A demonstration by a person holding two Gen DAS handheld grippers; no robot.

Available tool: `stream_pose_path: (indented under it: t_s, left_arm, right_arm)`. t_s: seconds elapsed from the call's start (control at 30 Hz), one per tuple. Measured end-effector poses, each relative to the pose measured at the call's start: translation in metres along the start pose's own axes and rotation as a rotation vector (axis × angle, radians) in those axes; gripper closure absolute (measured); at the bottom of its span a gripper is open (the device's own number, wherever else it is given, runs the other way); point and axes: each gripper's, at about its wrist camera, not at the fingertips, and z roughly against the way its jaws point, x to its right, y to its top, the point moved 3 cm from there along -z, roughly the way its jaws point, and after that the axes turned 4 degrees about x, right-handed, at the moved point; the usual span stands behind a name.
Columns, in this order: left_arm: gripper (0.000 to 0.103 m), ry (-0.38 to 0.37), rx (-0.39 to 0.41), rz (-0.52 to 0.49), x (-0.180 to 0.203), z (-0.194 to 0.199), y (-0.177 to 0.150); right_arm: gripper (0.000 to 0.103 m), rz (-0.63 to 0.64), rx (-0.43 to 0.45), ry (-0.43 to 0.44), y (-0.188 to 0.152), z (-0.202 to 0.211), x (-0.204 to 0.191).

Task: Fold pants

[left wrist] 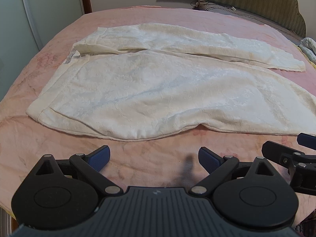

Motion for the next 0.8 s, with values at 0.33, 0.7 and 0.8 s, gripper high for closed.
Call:
stream_pose_path:
  t_s: [0.33, 0.7, 0.8]
  left_arm:
    - [0.005, -0.002, -0.004, 0.0, 0.0003, -0.0011, 0.0]
    - [0.005, 0.0, -0.006, 0.0, -0.0006, -0.003, 0.0011]
    - [0.005, 0.004, -0.001, -0.004, -0.0026, -0.0041, 0.0038]
  right_arm:
    - [0.0, -0.001, -0.006, 0.021, -0.0001, -0.0011, -0.0019]
    - [0.0, 0.0, -0.007, 0.032, 0.001, -0.0029, -0.0009]
    - [0.0, -0.004, -0.001, 0.044, 0.0045, -0.0041, 0.0009]
